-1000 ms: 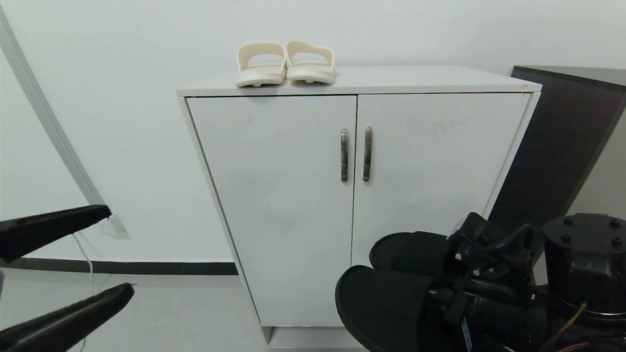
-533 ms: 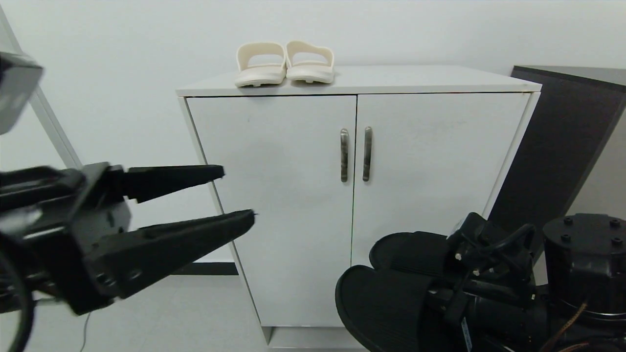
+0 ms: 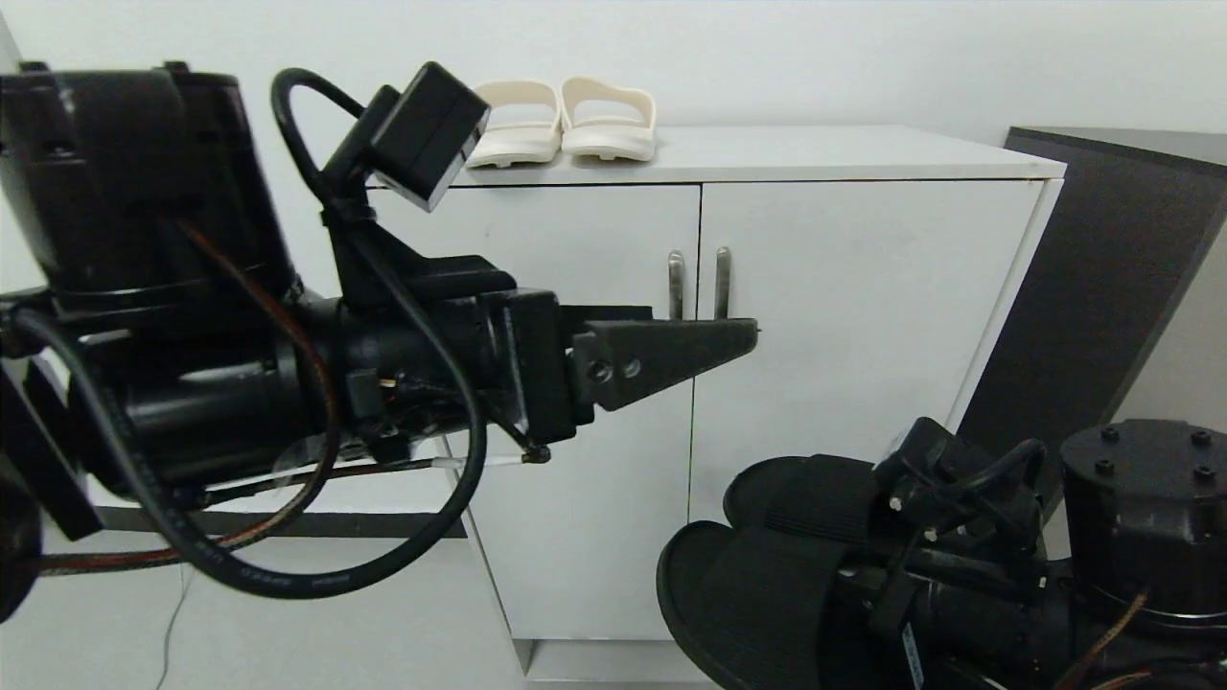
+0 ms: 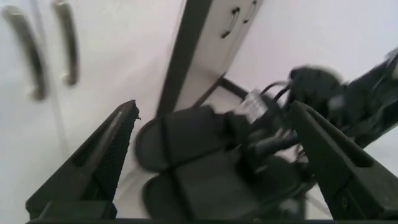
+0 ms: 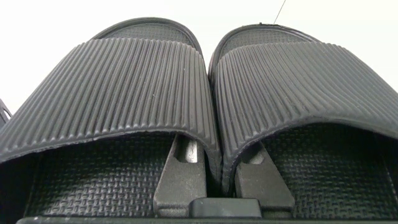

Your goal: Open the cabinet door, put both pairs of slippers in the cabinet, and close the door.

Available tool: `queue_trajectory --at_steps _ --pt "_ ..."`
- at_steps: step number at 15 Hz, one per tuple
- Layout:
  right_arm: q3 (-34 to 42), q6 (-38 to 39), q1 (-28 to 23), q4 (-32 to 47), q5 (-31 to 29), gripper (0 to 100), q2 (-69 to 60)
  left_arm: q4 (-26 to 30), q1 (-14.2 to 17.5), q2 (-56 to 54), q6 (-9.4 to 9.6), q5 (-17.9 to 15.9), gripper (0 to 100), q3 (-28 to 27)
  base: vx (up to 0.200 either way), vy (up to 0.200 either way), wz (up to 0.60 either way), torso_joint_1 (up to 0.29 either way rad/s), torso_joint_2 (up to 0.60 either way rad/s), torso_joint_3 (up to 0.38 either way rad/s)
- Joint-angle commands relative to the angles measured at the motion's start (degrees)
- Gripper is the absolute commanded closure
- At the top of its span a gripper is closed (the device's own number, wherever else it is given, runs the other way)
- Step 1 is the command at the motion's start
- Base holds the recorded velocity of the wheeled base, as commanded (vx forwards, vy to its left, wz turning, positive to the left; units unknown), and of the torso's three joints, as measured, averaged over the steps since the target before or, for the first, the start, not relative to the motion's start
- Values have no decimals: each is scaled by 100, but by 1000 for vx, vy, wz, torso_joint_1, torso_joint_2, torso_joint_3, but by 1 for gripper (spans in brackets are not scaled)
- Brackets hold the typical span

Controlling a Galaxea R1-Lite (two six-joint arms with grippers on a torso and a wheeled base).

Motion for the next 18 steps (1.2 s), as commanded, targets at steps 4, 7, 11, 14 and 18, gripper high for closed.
queue_trajectory --at_steps 4,7,11,14,18 --pt "8 7 3 -3 1 100 20 4 -87 1052 -304 9 0 -854 0 0 0 0 0 0" --pt "8 7 3 6 10 100 37 4 -87 1413 -322 97 0 -1196 0 0 0 0 0 0" --pt "8 7 3 -3 1 100 99 39 -87 1931 -339 836 0 -1794 0 0 0 0 0 0" --pt "-1 -2 3 -3 1 100 99 48 -25 2098 -339 1011 0 -1917 0 0 0 0 0 0" --pt "8 -2 3 -3 1 100 152 56 168 2204 -339 1011 0 -1979 0 0 0 0 0 0"
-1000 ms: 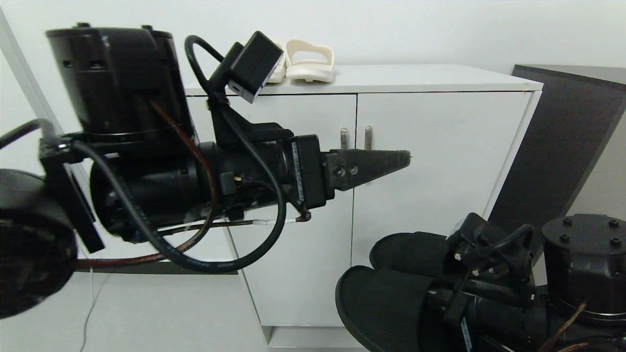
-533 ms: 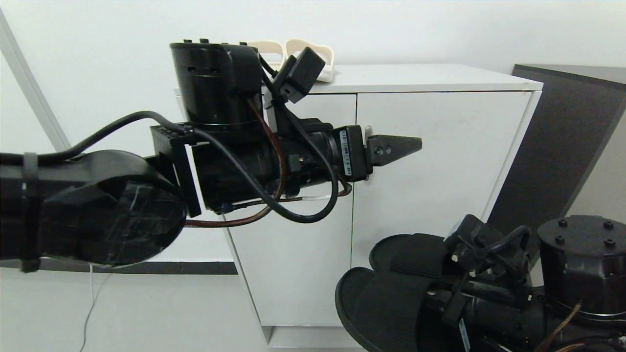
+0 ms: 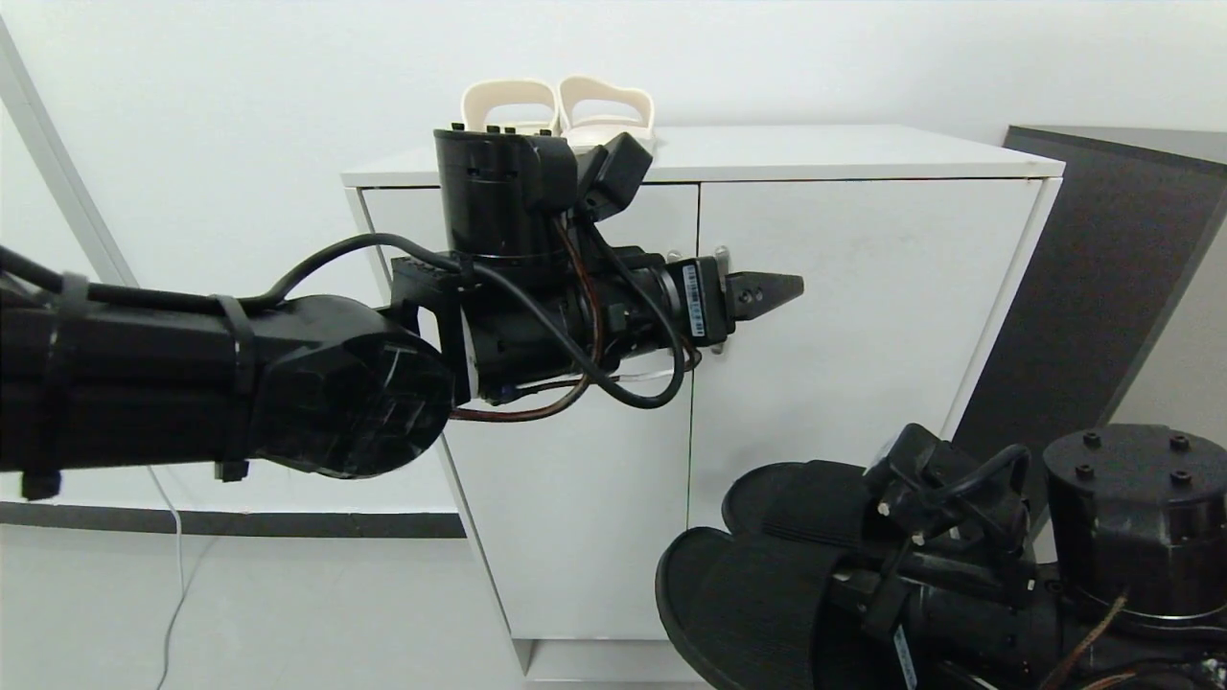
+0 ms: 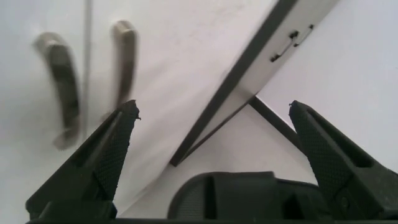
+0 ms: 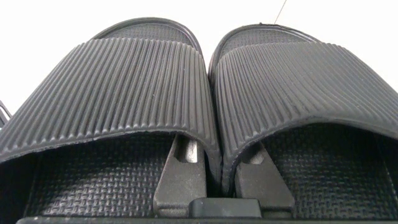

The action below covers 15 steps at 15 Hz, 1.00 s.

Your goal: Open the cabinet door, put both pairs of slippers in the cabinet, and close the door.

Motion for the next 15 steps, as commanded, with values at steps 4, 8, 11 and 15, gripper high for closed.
queue_trajectory --at_steps 4,8,11,15 --pt "-1 -2 3 -3 1 100 57 -7 50 233 -2 -4 0 -282 0 0 0 0 0 0" --pt "8 7 3 -3 1 100 66 11 50 593 -10 5 0 -712 0 0 0 0 0 0" --pt "-1 7 -6 -3 10 100 110 11 94 629 -2 5 0 -739 0 0 0 0 0 0" --pt "8 -2 -6 -64 10 100 172 19 155 655 -10 5 0 -774 0 0 0 0 0 0"
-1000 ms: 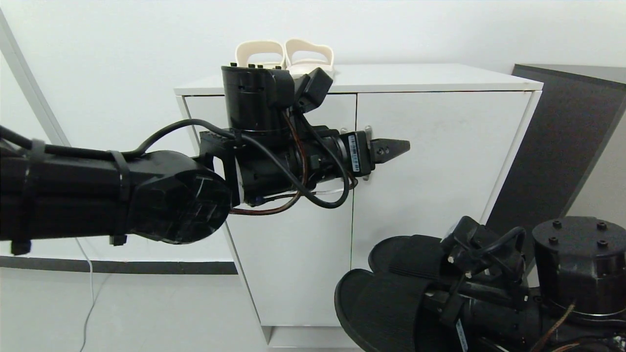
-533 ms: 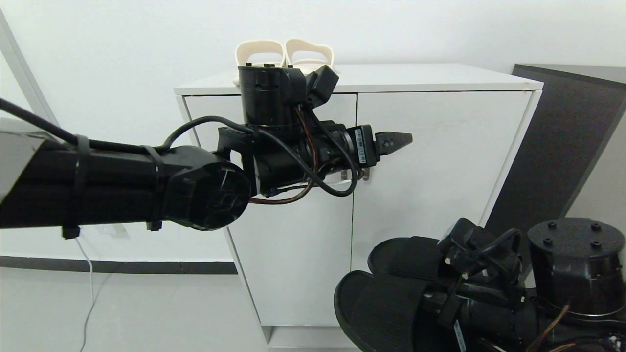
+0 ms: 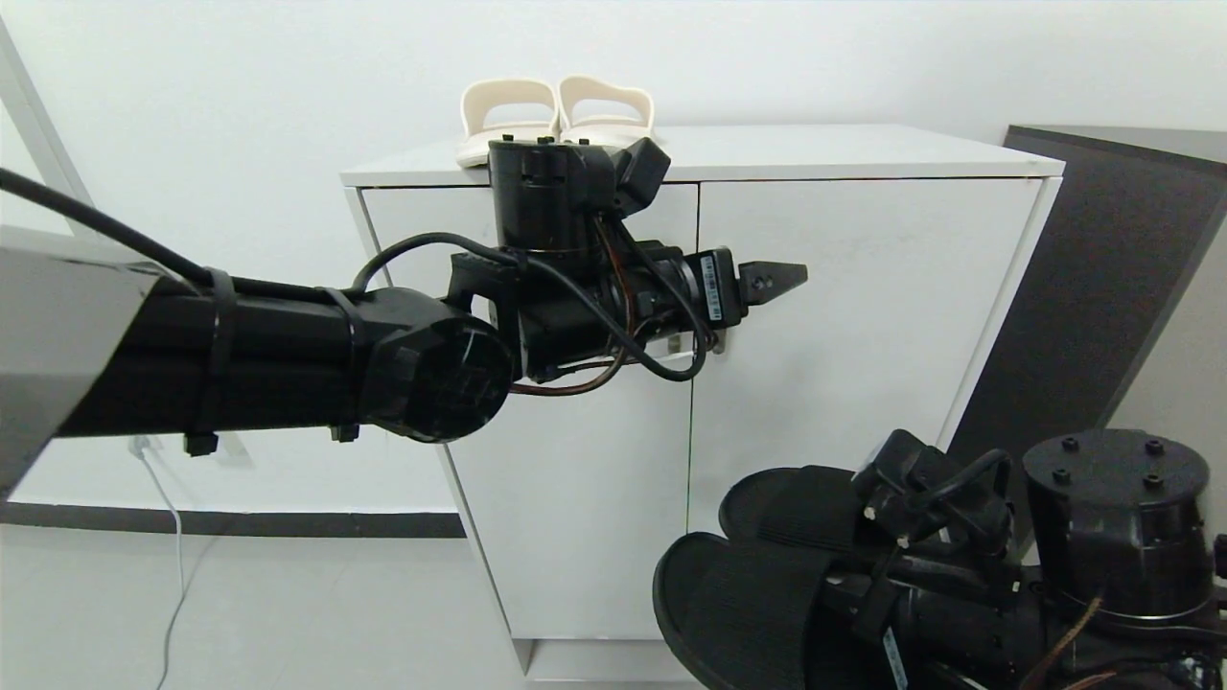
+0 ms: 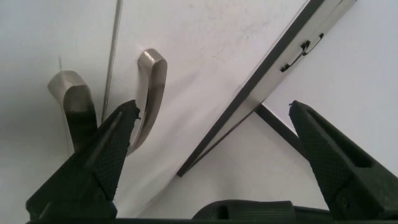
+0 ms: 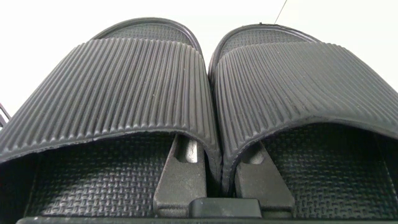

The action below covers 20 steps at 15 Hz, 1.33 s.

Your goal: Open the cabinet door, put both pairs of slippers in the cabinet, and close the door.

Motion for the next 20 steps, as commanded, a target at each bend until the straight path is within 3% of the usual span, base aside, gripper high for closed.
queue_trajectory --at_steps 1,8,9,16,20 --pt "4 -6 1 -5 1 100 30 3 22 5 -3 5 0 -11 0 0 0 0 0 0" --pt "13 -6 9 -5 1 100 21 74 31 322 -82 110 0 -336 0 0 0 0 0 0" --pt "13 -6 9 -5 1 100 13 153 31 313 -91 110 100 -371 0 0 0 0 0 0" --pt "118 -23 71 -101 -8 100 4 188 31 234 -91 110 100 -283 0 0 0 0 0 0" --pt "452 -76 211 -409 291 100 -119 153 -30 -48 -82 110 100 139 0 0 0 0 0 0"
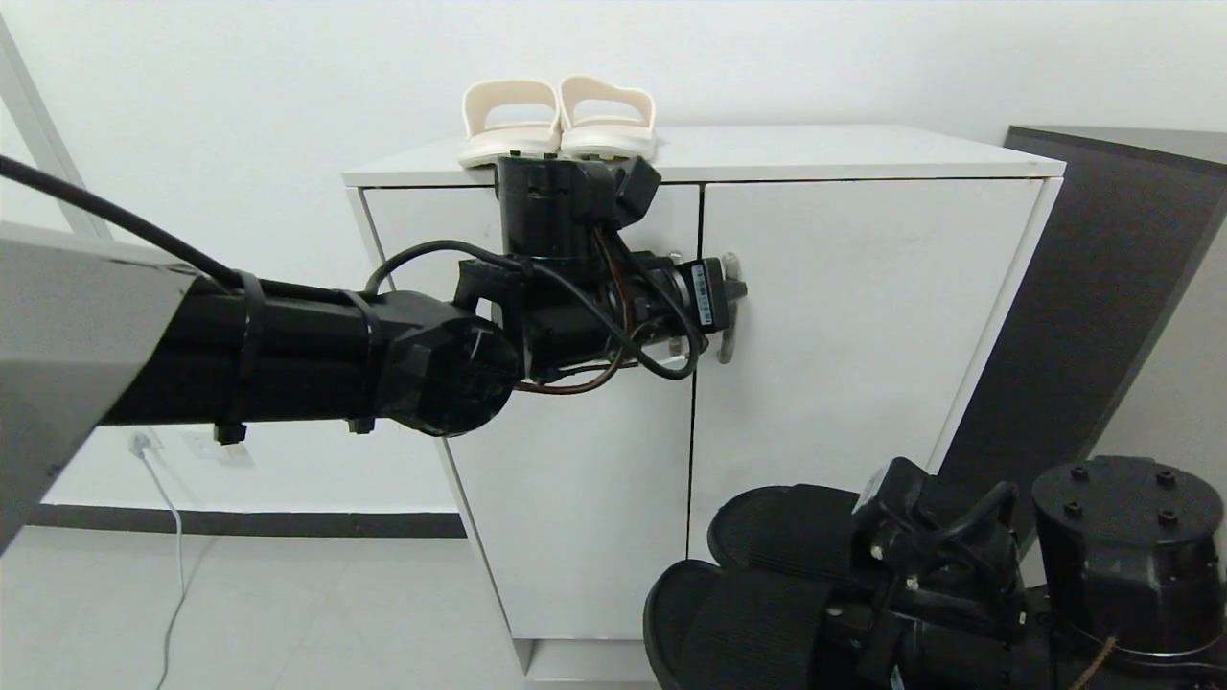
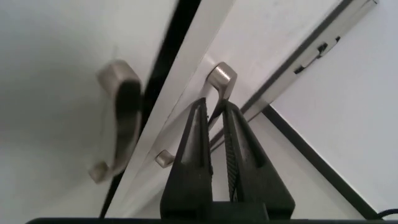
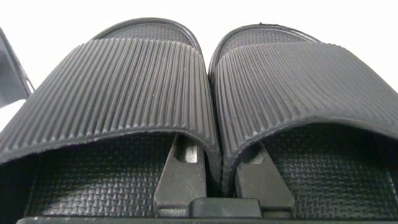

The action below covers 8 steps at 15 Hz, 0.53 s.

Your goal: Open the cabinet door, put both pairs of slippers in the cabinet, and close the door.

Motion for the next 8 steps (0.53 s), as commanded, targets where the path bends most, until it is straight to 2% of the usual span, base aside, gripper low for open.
queue_trajectory --at_steps 1,8 --pt "186 -111 38 -73 135 100 -144 -3 -62 -292 6 0 100 287 0 0 0 0 0 0" --pt "309 -225 126 -82 162 100 -320 -12 -343 -1075 23 18 100 1166 0 0 0 0 0 0"
